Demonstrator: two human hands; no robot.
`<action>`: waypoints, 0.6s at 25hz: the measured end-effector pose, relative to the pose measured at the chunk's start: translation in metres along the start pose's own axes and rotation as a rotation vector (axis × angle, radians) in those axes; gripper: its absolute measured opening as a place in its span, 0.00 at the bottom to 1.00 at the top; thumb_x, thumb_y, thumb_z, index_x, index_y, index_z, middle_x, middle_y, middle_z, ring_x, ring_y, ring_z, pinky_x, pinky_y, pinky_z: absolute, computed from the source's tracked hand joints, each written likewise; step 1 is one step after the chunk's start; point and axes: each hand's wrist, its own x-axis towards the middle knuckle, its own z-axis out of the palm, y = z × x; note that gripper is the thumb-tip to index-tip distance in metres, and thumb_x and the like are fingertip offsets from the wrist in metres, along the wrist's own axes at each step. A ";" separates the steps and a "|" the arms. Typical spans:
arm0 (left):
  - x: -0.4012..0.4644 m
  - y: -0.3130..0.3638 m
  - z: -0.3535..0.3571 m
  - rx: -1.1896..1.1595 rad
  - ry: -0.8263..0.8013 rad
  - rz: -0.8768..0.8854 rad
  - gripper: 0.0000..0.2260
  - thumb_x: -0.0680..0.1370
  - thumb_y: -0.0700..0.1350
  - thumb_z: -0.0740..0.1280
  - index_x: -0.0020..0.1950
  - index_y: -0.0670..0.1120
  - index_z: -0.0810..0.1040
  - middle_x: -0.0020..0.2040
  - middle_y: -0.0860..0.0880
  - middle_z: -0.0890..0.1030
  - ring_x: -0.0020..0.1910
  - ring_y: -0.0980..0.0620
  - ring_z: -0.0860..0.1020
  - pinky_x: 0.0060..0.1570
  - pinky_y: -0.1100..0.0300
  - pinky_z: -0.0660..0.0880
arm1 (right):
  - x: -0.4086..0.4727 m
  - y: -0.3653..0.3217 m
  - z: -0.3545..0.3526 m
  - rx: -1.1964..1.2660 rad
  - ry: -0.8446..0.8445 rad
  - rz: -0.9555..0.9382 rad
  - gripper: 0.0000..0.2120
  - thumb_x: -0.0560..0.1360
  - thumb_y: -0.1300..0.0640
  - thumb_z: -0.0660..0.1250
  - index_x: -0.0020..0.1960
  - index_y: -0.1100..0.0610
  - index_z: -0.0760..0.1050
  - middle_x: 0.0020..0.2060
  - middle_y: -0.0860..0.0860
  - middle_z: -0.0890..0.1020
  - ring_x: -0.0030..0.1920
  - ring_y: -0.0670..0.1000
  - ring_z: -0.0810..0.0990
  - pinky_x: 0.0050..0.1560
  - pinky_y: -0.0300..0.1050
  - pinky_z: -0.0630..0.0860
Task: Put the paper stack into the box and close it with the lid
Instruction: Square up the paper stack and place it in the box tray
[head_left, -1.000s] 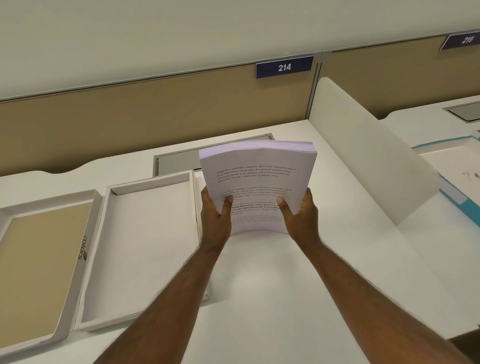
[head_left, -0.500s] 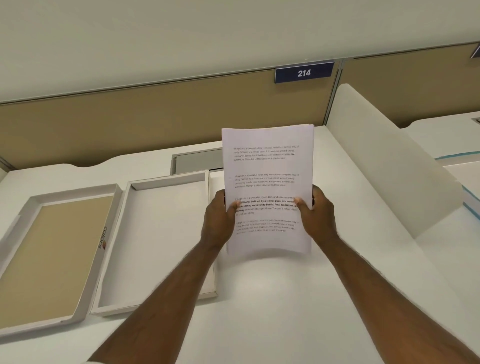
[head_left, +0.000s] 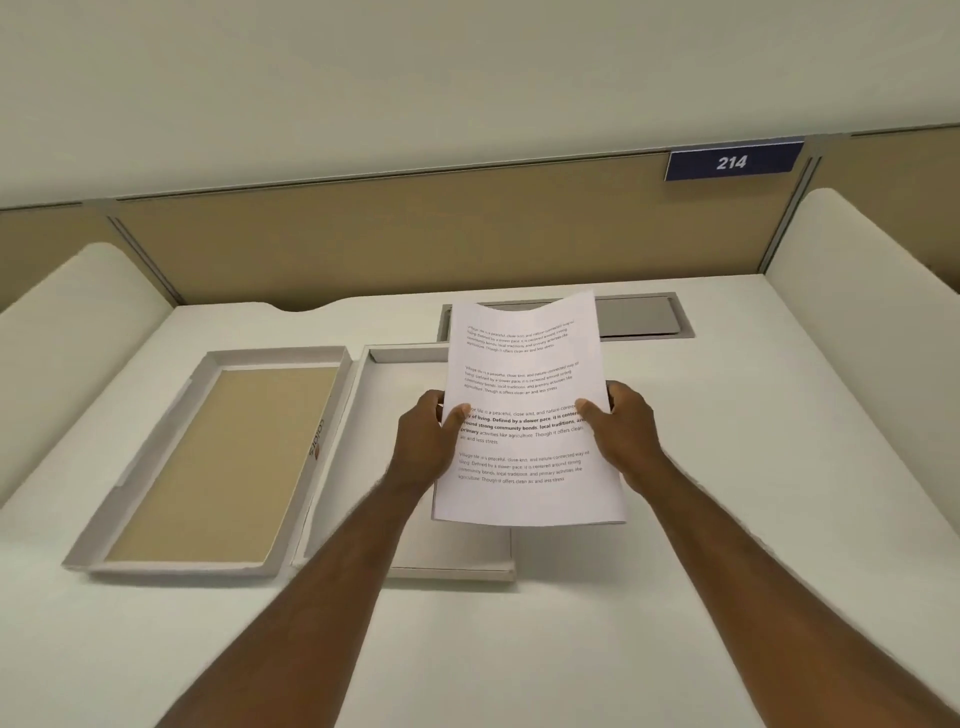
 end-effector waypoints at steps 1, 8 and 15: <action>0.000 -0.009 -0.009 0.002 0.000 -0.018 0.15 0.79 0.50 0.64 0.59 0.40 0.75 0.53 0.46 0.81 0.46 0.50 0.77 0.44 0.59 0.72 | -0.002 -0.004 0.012 -0.001 -0.026 0.009 0.13 0.75 0.55 0.65 0.57 0.61 0.76 0.55 0.56 0.82 0.52 0.57 0.81 0.52 0.50 0.77; 0.012 -0.069 -0.062 0.036 -0.054 -0.068 0.16 0.79 0.51 0.63 0.59 0.40 0.74 0.54 0.45 0.81 0.48 0.48 0.79 0.45 0.56 0.75 | -0.017 -0.026 0.089 -0.041 -0.100 0.099 0.15 0.76 0.55 0.64 0.60 0.61 0.74 0.58 0.56 0.81 0.51 0.55 0.79 0.48 0.46 0.73; 0.033 -0.114 -0.084 0.058 -0.147 -0.110 0.15 0.79 0.50 0.63 0.56 0.38 0.74 0.51 0.45 0.81 0.49 0.46 0.79 0.43 0.57 0.73 | -0.019 -0.033 0.142 -0.099 -0.111 0.193 0.16 0.77 0.56 0.64 0.62 0.61 0.72 0.60 0.57 0.80 0.55 0.57 0.79 0.54 0.49 0.75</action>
